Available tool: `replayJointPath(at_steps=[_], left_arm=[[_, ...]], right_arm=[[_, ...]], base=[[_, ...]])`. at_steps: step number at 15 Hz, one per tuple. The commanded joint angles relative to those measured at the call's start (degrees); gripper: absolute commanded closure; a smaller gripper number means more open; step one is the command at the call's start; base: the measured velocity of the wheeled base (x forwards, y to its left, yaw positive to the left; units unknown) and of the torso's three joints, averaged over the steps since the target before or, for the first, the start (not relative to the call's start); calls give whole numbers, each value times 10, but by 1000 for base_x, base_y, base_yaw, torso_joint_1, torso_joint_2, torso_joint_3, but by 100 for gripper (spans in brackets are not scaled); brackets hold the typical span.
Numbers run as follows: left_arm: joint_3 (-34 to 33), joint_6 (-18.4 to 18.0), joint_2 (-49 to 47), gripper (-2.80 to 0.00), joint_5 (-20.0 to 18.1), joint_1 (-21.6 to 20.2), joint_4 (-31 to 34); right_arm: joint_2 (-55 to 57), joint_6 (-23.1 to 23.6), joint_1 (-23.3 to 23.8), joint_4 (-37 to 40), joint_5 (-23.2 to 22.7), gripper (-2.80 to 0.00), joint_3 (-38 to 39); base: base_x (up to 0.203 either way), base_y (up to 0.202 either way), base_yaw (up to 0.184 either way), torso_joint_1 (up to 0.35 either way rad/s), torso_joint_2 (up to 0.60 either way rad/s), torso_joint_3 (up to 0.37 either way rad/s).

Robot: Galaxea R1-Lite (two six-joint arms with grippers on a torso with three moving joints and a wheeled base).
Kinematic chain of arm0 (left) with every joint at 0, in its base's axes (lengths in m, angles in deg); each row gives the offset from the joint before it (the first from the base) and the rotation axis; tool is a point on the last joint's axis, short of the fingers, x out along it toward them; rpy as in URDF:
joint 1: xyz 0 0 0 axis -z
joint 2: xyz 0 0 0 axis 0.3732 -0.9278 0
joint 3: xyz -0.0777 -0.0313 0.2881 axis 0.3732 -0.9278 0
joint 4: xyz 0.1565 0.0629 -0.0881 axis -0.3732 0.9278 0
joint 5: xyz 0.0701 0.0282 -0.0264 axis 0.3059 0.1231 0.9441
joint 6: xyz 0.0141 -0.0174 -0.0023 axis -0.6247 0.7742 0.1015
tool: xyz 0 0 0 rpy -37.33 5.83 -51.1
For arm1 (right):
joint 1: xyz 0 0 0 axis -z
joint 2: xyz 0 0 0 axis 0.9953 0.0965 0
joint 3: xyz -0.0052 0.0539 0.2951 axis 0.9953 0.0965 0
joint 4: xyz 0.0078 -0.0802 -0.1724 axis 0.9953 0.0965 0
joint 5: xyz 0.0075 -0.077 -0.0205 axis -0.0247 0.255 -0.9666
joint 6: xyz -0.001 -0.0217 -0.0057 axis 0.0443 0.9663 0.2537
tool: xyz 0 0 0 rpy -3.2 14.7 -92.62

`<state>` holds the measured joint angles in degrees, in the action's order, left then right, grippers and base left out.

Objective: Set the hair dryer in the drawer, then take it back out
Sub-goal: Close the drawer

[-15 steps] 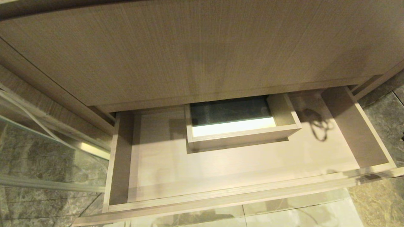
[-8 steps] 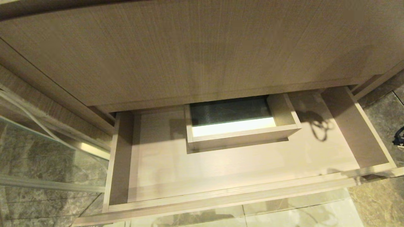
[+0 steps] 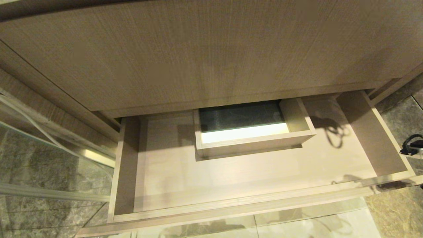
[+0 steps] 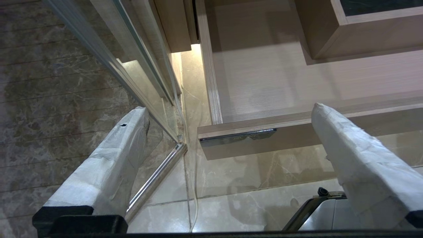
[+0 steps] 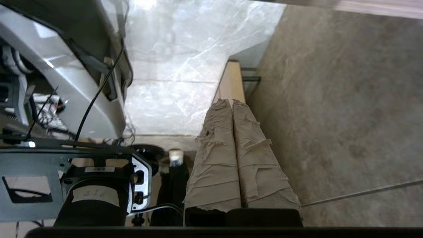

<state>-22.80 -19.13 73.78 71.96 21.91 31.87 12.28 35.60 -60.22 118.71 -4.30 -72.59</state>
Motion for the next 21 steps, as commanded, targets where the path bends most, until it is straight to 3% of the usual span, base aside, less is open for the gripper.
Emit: replayJointPath(at_steps=[1,5,21], left_arm=[[0,0,0,-280,0,0,0],[0,0,0,-280,0,0,0],[0,0,0,-280,0,0,0]], right_arm=[[16,10,0,-5,-6,0,2],[56,67,0,-42,-32,0,2],[104,100,3,-38,-13,0,9]], base=[[0,0,0,0,0,0],[0,0,0,0,0,0],[0,0,0,0,0,0]])
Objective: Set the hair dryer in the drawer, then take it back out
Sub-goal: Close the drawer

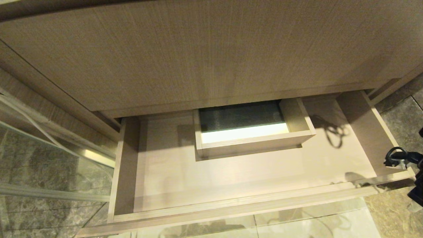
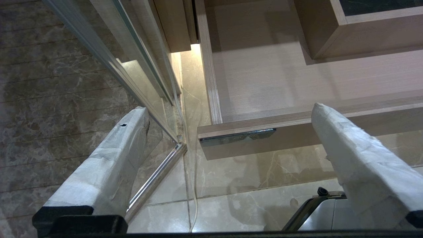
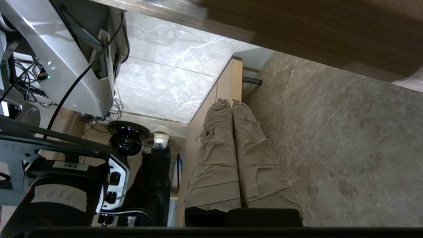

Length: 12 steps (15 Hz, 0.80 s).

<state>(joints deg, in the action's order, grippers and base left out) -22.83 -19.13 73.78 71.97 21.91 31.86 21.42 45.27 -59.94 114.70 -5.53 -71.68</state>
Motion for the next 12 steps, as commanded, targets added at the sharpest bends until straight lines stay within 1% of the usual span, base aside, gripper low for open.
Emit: replayJointPath(at_steps=[1,6,9,12], left_arm=[[0,0,0,-280,0,0,0],[0,0,0,-280,0,0,0],[0,0,0,-280,0,0,-1],[0,0,0,-280,0,0,-1]], right_arm=[[21,3,0,-1,0,0,0],[48,2,-1,-24,0,0,-7],[57,-2,-2,-77,-4,0,-14],[57,-2,-3,-79,-5,0,-14]], base=[[0,0,0,0,0,0],[0,0,0,0,0,0],[0,0,0,0,0,0],[0,0,0,0,0,0]])
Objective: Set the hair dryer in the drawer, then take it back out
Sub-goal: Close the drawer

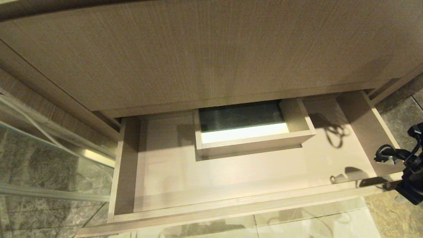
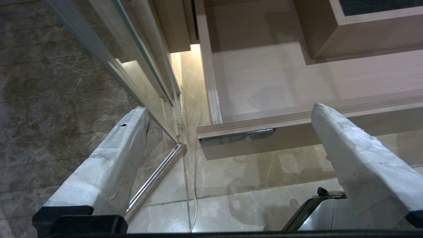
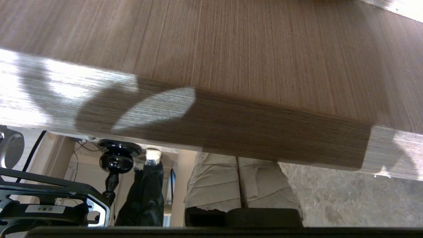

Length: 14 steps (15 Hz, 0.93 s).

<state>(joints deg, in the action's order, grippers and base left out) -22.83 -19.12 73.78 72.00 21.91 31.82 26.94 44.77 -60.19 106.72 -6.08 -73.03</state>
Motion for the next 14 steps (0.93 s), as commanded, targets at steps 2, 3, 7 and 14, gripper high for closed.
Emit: replayJointPath(at_steps=[2,3,7,14], left_arm=[[0,0,0,-280,0,0,0],[0,0,0,-280,0,0,1],[0,0,0,-280,0,0,0],[0,0,0,-280,0,0,0]], right_arm=[[1,2,0,0,-1,0,-1],[-4,1,0,-29,-12,0,-4],[-26,-11,-1,-129,-63,0,-17],[-39,-14,-5,-203,-105,0,-41]], base=[[0,0,0,0,0,0],[0,0,0,0,0,0],[0,0,0,0,0,0],[0,0,0,0,0,0]])
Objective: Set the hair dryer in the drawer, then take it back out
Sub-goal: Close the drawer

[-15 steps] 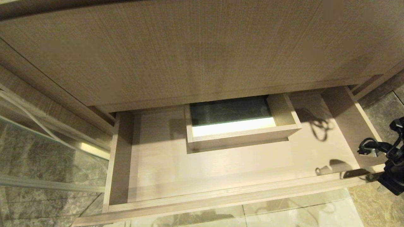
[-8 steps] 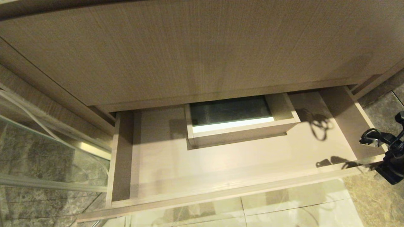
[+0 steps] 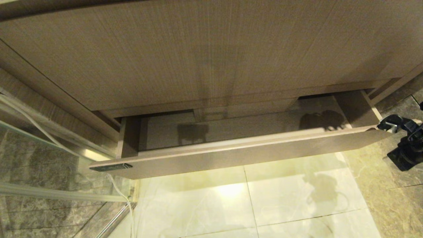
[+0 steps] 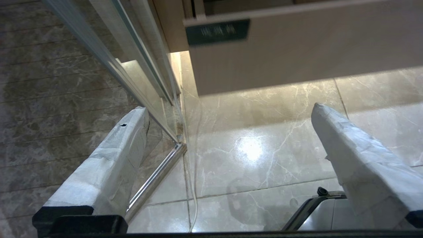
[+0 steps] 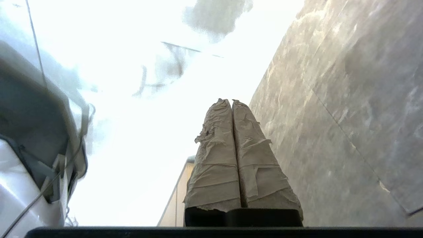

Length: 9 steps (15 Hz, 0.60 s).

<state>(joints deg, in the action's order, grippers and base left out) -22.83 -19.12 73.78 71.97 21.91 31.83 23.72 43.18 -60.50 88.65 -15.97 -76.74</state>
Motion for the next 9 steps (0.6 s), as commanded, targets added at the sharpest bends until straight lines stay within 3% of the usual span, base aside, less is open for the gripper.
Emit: replayJointPath(at_steps=[1,3,7,9], left_arm=[[0,0,0,-280,0,0,0],[0,0,0,-280,0,0,0],[0,0,0,-280,0,0,0],[0,0,0,-280,0,0,0]], right_arm=[[-11,1,-7,-104,-26,0,-8],[-20,-2,-15,-172,-57,0,-15],[-23,-1,-16,-181,-66,0,-12],[-44,3,-23,-266,-112,0,3]], base=[[0,0,0,0,0,0],[0,0,0,0,0,0],[0,0,0,0,0,0],[0,0,0,0,0,0]])
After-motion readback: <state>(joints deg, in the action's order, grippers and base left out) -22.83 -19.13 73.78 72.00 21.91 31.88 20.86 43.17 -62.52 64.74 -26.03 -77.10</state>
